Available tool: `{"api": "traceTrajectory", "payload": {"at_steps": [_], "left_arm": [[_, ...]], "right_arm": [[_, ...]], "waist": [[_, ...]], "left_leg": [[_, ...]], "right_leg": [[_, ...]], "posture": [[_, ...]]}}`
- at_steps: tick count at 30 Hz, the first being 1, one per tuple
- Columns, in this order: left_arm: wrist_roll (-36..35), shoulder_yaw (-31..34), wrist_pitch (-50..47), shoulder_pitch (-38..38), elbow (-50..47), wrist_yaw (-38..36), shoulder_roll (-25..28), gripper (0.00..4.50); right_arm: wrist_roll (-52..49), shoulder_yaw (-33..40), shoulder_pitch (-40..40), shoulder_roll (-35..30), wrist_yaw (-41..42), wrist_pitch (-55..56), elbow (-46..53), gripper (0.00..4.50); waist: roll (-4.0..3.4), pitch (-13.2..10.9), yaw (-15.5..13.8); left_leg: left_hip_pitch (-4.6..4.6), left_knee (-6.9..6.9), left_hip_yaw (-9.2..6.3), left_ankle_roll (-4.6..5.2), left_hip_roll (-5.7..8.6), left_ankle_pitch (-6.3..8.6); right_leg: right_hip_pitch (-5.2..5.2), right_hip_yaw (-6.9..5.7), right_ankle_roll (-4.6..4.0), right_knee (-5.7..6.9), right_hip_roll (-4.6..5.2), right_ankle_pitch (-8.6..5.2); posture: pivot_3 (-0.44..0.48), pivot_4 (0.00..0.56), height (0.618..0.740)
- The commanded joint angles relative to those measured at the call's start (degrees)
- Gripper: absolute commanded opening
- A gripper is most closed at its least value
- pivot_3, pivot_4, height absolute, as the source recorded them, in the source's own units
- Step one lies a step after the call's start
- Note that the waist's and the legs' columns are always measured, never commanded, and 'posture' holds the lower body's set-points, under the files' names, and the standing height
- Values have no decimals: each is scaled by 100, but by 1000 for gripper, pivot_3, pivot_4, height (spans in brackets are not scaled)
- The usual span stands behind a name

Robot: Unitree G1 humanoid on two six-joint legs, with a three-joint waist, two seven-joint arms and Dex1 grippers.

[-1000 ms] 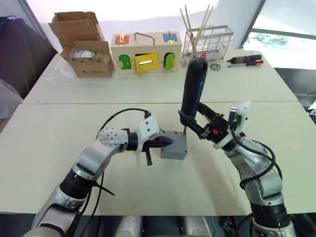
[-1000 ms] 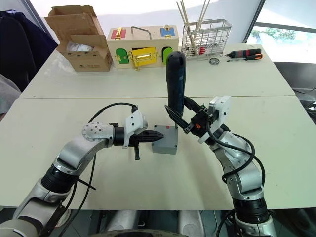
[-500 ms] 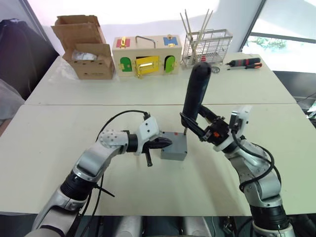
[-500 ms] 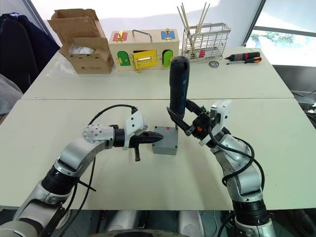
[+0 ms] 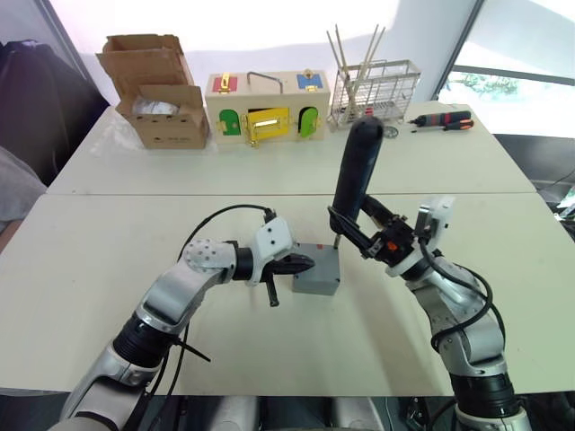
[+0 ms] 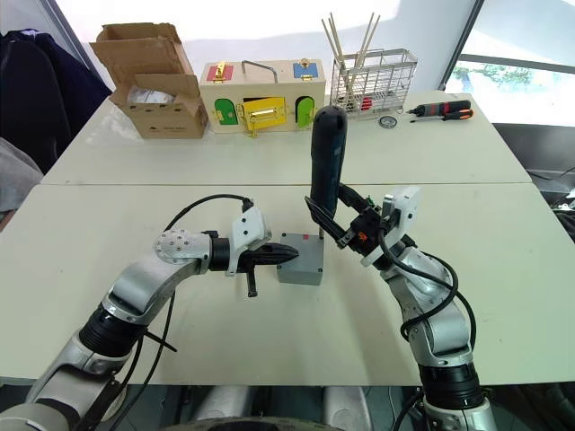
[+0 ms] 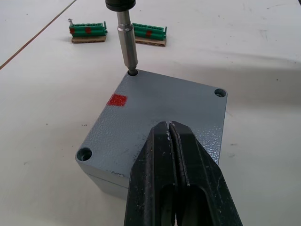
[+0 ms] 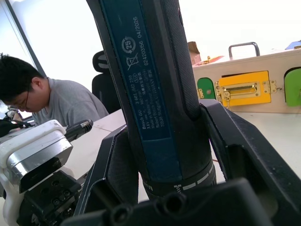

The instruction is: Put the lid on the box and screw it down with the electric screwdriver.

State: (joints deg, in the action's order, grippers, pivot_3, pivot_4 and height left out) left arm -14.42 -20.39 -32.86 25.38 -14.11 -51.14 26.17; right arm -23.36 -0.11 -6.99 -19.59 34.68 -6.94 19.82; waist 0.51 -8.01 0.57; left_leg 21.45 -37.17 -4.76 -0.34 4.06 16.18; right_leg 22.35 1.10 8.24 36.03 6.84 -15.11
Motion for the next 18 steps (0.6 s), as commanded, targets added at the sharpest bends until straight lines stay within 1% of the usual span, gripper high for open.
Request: {"api": "traceTrajectory", "payload": {"at_steps": [1, 18], "left_arm": [[10, -7, 30, -39, 7, -21, 10, 0], [39, -17, 75, -35, 62, 13, -27, 0]], "right_arm": [[176, -232, 357, 8, 35, -246, -557, 1904], [171, -182, 258, 4, -5, -192, -614, 1904]], "waist": [[1, 4, 1], [7, 10, -8]], "left_leg": [[0, 0, 0, 0, 0, 0], [-1, 2, -2, 0, -2, 1]], "right_leg": [[0, 0, 0, 0, 0, 0], [-4, 0, -1, -6, 0, -3]], "posture": [[0, 150, 730], [0, 150, 730]]}}
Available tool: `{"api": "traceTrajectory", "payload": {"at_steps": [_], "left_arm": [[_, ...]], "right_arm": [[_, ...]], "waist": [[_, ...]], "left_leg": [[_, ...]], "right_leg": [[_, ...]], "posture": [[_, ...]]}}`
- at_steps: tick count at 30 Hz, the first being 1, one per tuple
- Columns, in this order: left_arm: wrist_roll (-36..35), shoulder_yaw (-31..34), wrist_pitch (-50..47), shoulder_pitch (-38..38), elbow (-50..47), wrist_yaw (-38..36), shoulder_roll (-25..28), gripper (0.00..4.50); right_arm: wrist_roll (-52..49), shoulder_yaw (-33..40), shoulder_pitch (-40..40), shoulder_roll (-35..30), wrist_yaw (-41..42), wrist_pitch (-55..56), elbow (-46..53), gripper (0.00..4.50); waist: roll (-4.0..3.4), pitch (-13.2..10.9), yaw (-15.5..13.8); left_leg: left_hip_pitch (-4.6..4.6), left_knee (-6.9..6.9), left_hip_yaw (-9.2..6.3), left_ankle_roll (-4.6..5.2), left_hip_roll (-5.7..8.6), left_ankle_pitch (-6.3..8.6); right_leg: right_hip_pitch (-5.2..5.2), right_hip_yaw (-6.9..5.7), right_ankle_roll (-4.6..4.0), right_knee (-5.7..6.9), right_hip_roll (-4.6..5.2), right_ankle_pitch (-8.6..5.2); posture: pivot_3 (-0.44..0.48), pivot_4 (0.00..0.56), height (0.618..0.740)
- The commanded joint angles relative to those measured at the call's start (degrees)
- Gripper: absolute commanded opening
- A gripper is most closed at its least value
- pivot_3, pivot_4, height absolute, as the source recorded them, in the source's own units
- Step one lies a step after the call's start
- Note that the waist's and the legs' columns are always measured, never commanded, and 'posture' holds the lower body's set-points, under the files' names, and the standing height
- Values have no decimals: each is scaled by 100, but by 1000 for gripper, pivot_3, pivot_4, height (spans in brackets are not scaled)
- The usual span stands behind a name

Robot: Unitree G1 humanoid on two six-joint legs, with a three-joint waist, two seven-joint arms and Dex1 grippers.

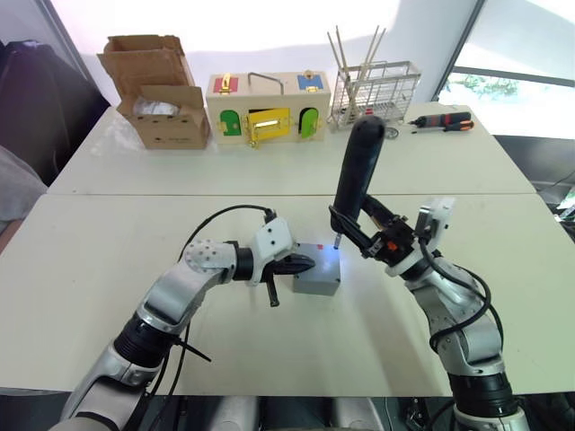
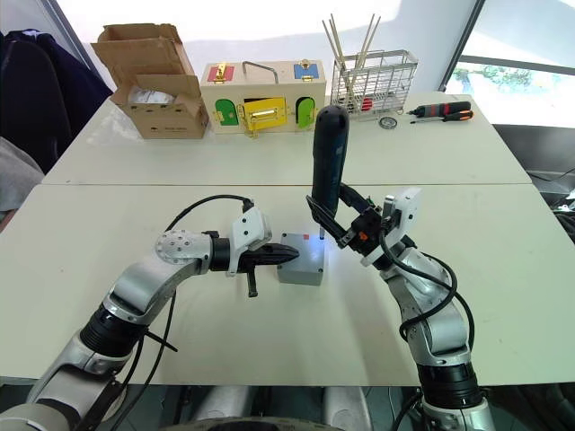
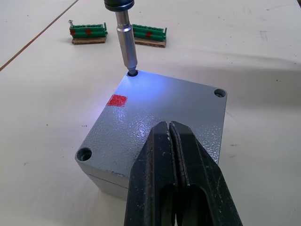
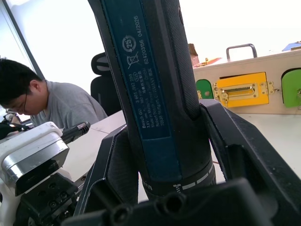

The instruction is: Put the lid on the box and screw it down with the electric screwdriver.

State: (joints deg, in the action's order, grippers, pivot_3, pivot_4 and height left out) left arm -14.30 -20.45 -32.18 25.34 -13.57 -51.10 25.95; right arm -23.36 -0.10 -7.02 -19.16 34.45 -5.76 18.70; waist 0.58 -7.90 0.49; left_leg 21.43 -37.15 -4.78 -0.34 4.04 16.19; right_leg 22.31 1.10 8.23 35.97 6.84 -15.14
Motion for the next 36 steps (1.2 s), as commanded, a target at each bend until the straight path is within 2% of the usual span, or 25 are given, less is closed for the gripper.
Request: {"api": "traceTrajectory", "payload": {"at_steps": [1, 11, 14, 18, 20, 21, 23, 29, 31, 33, 36], "left_arm": [[26, -14, 6, -39, 3, 14, -10, 0], [57, -19, 89, -73, 85, 86, -107, 0], [-97, 238, 106, -103, 13, 197, -195, 0], [-507, 646, -161, -151, -266, 215, -191, 0], [-579, 747, -135, -193, -310, 233, -200, 0], [-631, 891, -81, -126, -285, 327, -278, 0], [-725, 1109, -15, 7, -238, 484, -401, 0], [-930, 1266, -137, 224, -277, 525, -440, 0], [-756, 1056, -114, 298, -362, 368, -204, 0], [-1056, 1089, -333, 471, -527, 237, -162, 0], [-1451, 907, -582, 600, -760, 71, -340, 0]], "right_arm": [[164, -169, 254, -45, 10, -317, -478, 1904], [-22, 13, 57, -137, -133, -550, -54, 1904], [-654, 398, -285, -222, -412, -1164, 545, 1904], [-1963, 1245, -1165, -786, -881, -2269, 1220, 1904], [-2522, 1578, -1592, -1081, -1026, -2662, 1275, 1904], [-2822, 1731, -1875, -1228, -1097, -2850, 1226, 1904], [-3198, 1881, -2228, -1390, -1222, -3115, 1135, 1904], [-3672, 2172, -2567, -1532, -2155, -3880, 589, 1904], [-3503, 2145, -2601, -1995, -2622, -4559, 443, 1904], [-3714, 2367, -2705, -2556, -2609, -5093, 109, 1904], [-3644, 2336, -2801, -3864, -2239, -6268, -802, 1904]], "waist": [[0, 0, -2], [0, 0, -10], [-4, -5, -10], [-40, -38, 0], [-51, -52, 3], [-50, -60, 0], [-47, -70, 0], [-39, -75, -1], [-43, -78, -22], [-44, -79, -47], [-61, -90, -126]], "left_leg": [[0, 0, 0, 0, 0, 0], [2, 1, -1, 0, -1, 0], [6, 0, -1, 0, -2, 0], [63, -10, 0, -4, 0, -3], [122, -23, 1, -21, 2, -14], [128, -19, 2, -51, 2, -31], [131, -13, 0, -52, 1, -31], [128, -20, 3, -40, 2, -26], [131, -22, 5, -44, 5, -29], [151, -27, 4, -49, 7, -32], [215, -68, 8, -46, 8, -31]], "right_leg": [[0, 0, 0, 0, 0, 0], [-1, 0, 0, -4, 1, -2], [2, 1, 0, -7, 1, -2], [55, 5, 0, -1, 5, -2], [118, 7, 1, 14, 6, -1], [125, 7, 1, 15, 7, -1], [128, 4, 0, 12, 7, -1], [115, 3, 0, 8, 9, -1], [117, 4, 0, 8, 11, -1], [132, 4, 0, 9, 13, -1], [183, 4, 0, 20, 14, 0]], "posture": [[0, 150, 730], [0, 150, 730], [0, 150, 730], [0, 150, 730], [0, 150, 730], [0, 150, 730], [0, 150, 730], [0, 150, 730], [0, 150, 730], [0, 150, 730], [0, 150, 730]]}}
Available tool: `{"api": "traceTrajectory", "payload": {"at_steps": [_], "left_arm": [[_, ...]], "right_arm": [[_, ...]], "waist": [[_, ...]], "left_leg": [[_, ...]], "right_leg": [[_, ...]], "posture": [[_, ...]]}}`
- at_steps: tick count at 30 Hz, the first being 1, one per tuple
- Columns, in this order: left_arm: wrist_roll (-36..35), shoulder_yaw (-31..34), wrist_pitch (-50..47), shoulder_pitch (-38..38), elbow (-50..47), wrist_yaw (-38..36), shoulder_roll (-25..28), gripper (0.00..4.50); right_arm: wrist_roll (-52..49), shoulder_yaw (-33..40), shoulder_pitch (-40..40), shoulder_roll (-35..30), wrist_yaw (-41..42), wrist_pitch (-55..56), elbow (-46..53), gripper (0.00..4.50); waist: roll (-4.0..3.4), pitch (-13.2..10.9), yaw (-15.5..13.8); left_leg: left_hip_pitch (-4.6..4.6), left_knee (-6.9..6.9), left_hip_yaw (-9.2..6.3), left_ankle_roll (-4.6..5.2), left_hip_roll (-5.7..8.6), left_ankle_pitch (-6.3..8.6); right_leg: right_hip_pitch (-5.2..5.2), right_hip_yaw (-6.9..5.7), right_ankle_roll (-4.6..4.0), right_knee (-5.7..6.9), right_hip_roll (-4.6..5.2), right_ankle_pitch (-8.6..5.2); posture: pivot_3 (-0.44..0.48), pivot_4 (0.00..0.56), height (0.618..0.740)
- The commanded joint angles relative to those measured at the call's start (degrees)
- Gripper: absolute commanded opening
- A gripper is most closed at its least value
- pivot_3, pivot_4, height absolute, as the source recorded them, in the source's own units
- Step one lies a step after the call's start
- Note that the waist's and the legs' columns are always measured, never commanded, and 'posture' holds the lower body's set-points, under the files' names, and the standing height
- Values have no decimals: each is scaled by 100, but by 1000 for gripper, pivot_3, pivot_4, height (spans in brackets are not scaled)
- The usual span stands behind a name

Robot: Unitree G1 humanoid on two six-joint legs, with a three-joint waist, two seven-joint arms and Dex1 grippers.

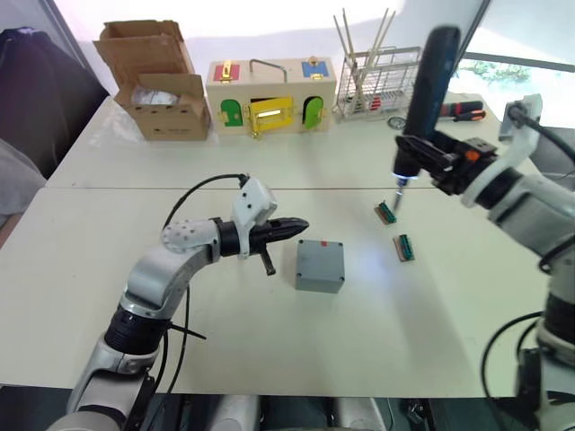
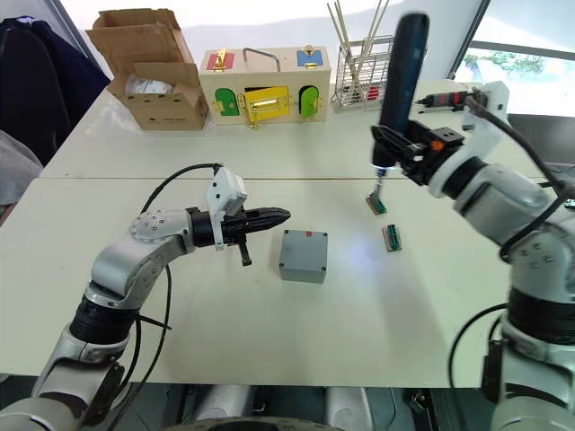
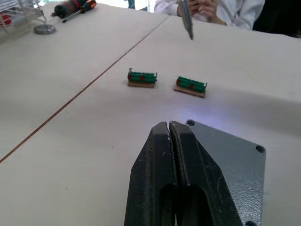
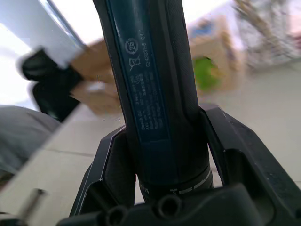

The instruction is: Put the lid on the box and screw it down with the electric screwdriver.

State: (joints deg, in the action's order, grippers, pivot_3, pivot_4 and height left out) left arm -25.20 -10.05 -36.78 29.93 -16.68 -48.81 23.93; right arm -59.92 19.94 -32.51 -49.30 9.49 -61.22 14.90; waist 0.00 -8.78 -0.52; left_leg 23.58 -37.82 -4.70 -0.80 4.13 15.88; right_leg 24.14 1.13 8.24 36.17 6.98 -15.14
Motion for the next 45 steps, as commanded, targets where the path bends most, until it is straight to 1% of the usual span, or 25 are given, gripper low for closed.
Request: {"api": "traceTrajectory", "payload": {"at_steps": [1, 3, 5, 7, 9, 11, 13, 19, 26, 29, 34, 36, 37, 39, 41, 44, 45], "left_arm": [[-399, -279, -153, 130, -512, -182, -229, 0], [-514, -513, -233, 107, -591, -246, -407, 0], [-509, -771, -195, 141, -576, -344, -551, 0], [-372, -1026, -77, 213, -496, -449, -615, 0], [-239, -1144, 102, 274, -340, -495, -674, 0], [-114, -1223, 276, 322, -171, -513, -723, 0], [70, -1320, 521, 356, 69, -575, -752, 0], [526, -1548, 1099, 424, 609, -631, -934, 0], [673, -1483, 1155, 355, 669, -533, -971, 0], [674, -1373, 1115, 360, 646, -455, -937, 0], [542, -1014, 957, 269, 490, -279, -822, 0], [431, -858, 849, 204, 399, -219, -812, 0], [314, -708, 747, 146, 373, -120, -853, 0], [64, -369, 548, -36, 345, 75, -898, 0], [-46, -210, 443, -141, 290, 160, -874, 0], [-99, -204, 266, -228, 61, 168, -725, 0], [-115, -176, 194, -243, -33, 157, -637, 0]], "right_arm": [[124, 232, -168, -1261, 459, -1006, -627, 1904], [225, 79, 11, -1800, 797, -1442, -923, 1904], [265, 52, 144, -2001, 995, -1862, -1268, 1904], [308, 57, 292, -2077, 1143, -2331, -1589, 1904], [350, 21, 419, -2130, 1330, -2707, -1780, 1904], [520, -60, 455, -2155, 1445, -2846, -1982, 1904], [712, -167, 330, -2046, 1463, -2972, -2265, 1904], [1362, -550, 109, -1715, 1498, -2931, -2879, 1904], [1915, -912, -48, -1494, 1789, -2625, -3262, 1904], [2119, -1031, -109, -1432, 1896, -2489, -3383, 1904], [2379, -1221, -25, -1424, 2178, -2167, -3301, 1904], [2473, -1190, 17, -1396, 2189, -2111, -3228, 2884], [2492, -1154, 48, -1372, 2213, -2080, -3208, 3060], [2549, -1025, 127, -1263, 2166, -1964, -3094, 3846], [2613, -865, 166, -1140, 2090, -1930, -2987, 4424], [2644, -575, 222, -964, 1961, -2063, -2812, 4480], [2673, -543, 287, -1023, 2011, -1920, -2655, 4480]], "waist": [[-6, -3, -46], [-6, -4, -54], [-5, -5, 1], [-6, -4, 46], [-18, -4, 48], [-43, -7, 46], [-51, -7, 33], [-47, -9, -17], [-48, -9, -14], [-49, -9, -10], [-47, -10, -1], [-47, -9, -3], [-47, -9, -4], [-47, -10, -11], [-46, -10, -8], [-44, -10, -18], [-43, -11, -22]], "left_leg": [[6, -7, -1, 3, 1, 2], [7, -12, 1, 12, 5, 7], [6, -21, 7, 36, 3, 21], [-9, -23, 20, 59, -1, 34], [-16, -22, 21, 63, -4, 36], [-16, -22, 22, 64, -4, 37], [-16, -22, 25, 64, -3, 37], [-14, -27, 25, 57, 0, 33], [-12, -30, 24, 38, 3, 22], [-12, -30, 23, 38, 2, 22], [-13, -31, 23, 38, 2, 22], [-14, -32, 23, 37, 2, 22], [-14, -32, 23, 37, 2, 22], [-14, -32, 22, 37, 2, 21], [-14, -32, 19, 36, 1, 21], [-14, -35, 19, 35, 2, 20], [-14, -36, 19, 35, 2, 20]], "right_leg": [[3, -1, 0, 0, 0, 1], [-7, -2, 0, -6, 5, 1], [-14, 0, 0, -8, 5, 1], [-21, 8, 1, -6, 4, 1], [-25, 8, 1, -2, 0, 1], [-23, 10, 1, -2, -1, 1], [-23, 13, 1, -3, 0, 1], [-24, 12, 1, -3, 0, 1], [-23, 13, 2, -3, 2, 1], [-23, 12, 2, -2, 1, 2], [-24, 12, 2, -2, 1, 2], [-24, 12, 3, -1, 1, 2], [-24, 12, 3, -1, 1, 2], [-24, 12, 3, -1, 1, 2], [-24, 11, 3, 0, 0, 2], [-25, 12, 3, 3, 0, 2], [-25, 11, 3, 3, 0, 2]], "posture": [[0, 150, 730], [0, 150, 730], [0, 150, 730], [0, 150, 730], [0, 150, 730], [0, 150, 730], [0, 150, 730], [0, 150, 730], [0, 150, 730], [0, 150, 730], [0, 150, 730], [0, 150, 730], [0, 150, 730], [0, 150, 730], [0, 150, 730], [0, 150, 730], [0, 150, 730]]}}
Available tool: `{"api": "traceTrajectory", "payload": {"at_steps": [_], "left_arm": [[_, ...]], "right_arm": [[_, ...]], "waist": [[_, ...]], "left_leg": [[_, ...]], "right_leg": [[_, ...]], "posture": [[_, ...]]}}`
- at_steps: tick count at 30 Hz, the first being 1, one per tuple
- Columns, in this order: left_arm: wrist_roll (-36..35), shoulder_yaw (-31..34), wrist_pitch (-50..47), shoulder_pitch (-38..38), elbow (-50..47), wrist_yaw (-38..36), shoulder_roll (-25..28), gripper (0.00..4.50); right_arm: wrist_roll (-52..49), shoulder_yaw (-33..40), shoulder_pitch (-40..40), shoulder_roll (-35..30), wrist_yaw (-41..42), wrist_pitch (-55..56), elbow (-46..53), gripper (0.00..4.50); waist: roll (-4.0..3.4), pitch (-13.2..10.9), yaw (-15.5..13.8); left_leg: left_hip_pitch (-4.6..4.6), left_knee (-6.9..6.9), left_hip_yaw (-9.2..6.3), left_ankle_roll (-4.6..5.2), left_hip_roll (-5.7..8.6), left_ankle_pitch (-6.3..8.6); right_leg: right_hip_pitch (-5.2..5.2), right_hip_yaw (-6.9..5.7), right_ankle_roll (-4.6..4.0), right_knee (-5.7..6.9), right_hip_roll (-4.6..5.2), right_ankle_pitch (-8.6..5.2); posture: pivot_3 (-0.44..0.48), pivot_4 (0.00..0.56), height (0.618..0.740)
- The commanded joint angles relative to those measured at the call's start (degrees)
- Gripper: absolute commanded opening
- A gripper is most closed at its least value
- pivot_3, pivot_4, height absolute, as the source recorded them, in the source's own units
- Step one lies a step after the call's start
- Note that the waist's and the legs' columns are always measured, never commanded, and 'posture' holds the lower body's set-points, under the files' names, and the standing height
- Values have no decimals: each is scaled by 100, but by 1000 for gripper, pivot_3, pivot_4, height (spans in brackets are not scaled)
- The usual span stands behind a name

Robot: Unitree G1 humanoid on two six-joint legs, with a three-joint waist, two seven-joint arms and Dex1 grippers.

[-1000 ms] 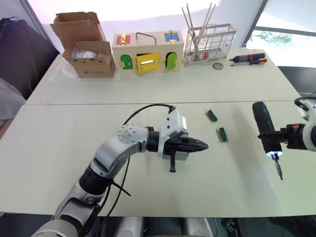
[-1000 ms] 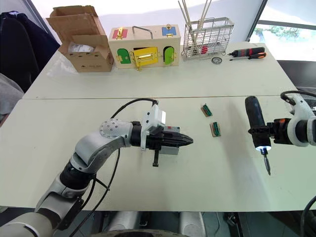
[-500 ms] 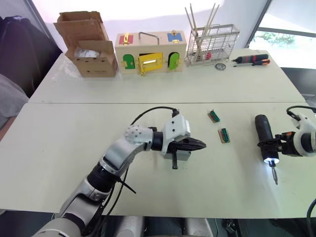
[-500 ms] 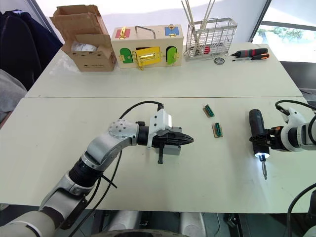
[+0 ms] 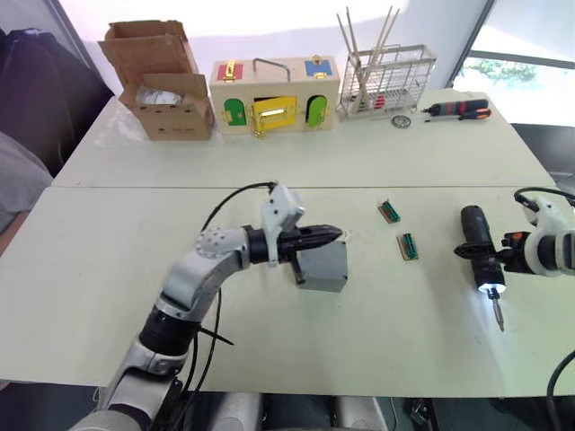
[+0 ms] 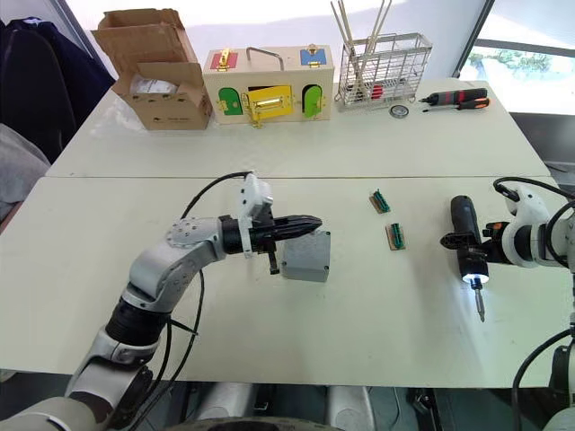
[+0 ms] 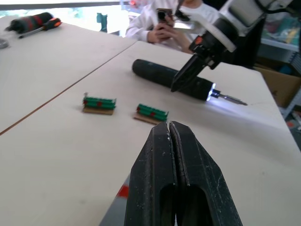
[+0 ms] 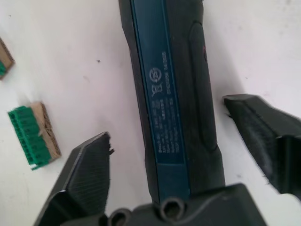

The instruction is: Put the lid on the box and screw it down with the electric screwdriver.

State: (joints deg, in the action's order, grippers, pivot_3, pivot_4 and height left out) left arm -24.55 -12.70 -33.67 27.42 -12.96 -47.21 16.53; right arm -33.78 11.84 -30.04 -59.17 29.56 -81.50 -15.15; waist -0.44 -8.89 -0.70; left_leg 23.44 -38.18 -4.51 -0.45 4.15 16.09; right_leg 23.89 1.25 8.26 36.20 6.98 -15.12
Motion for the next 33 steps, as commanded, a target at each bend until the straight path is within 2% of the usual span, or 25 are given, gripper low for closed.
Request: {"api": "traceTrajectory", "payload": {"at_steps": [1, 5, 7, 9, 11, 15, 21, 24, 33], "left_arm": [[-193, 113, -166, 3, -464, -9, 160, 0], [-319, 355, -407, -135, -712, -21, 583, 0], [-420, 533, -555, -221, -805, 30, 795, 0], [-446, 660, -693, -384, -819, 63, 1007, 0], [-369, 636, -667, -530, -768, 49, 1149, 0], [-93, 511, -447, -764, -531, 170, 1224, 0], [281, 302, -45, -1012, -299, 235, 1201, 0], [357, 138, 100, -1039, -238, 268, 1023, 0], [752, -274, 491, -807, 194, 286, 618, 0]], "right_arm": [[85, 281, 90, -84, 48, 221, 467, 4480], [303, 271, 281, -442, 472, 1303, 1300, 4480], [189, 463, 271, -382, 728, 1781, 1764, 4480], [62, 628, 611, -23, 1008, 2570, 2595, 4480], [-279, 829, 940, 462, 1208, 2912, 3220, 4480], [-531, 257, 2064, 755, 1883, 3315, 4512, 4480], [-255, -516, 2693, 947, 2058, 3733, 4721, 4480], [-121, -841, 2828, 1087, 1972, 3839, 4770, 4480], [63, -1358, 2816, 1471, 1710, 3853, 4862, 4480]], "waist": [[0, 0, -3], [-3, 0, 10], [-4, 0, 42], [3, 0, 51], [14, 5, 53], [17, 3, -37], [20, 2, -9], [20, 2, -6], [21, 2, -14]], "left_leg": [[0, -1, 0, 0, 0, 0], [0, 0, 0, -1, 1, 0], [0, 4, 2, 0, 0, 0], [0, 5, 2, 0, -2, 0], [-3, 12, -4, -1, -6, 1], [-1, 10, -21, -4, -7, -1], [-20, -9, -23, 20, 4, 13], [-21, 3, -25, -5, 0, 0], [-21, 1, -28, -5, 1, 0]], "right_leg": [[-1, 0, 0, 0, 0, 0], [1, 0, 0, 0, 0, 0], [8, 1, 0, 2, 0, 0], [9, 0, 0, 2, -9, 0], [8, -4, 0, 2, -17, 0], [1, -11, 0, 2, -10, 0], [-39, -8, 0, -10, -2, 0], [-31, -10, -1, -9, -3, 0], [-33, -12, -1, -8, -4, 0]], "posture": [[0, 150, 730], [0, 150, 730], [0, 150, 730], [0, 150, 730], [0, 150, 730], [0, 150, 730], [0, 150, 730], [0, 150, 730], [0, 150, 730]]}}
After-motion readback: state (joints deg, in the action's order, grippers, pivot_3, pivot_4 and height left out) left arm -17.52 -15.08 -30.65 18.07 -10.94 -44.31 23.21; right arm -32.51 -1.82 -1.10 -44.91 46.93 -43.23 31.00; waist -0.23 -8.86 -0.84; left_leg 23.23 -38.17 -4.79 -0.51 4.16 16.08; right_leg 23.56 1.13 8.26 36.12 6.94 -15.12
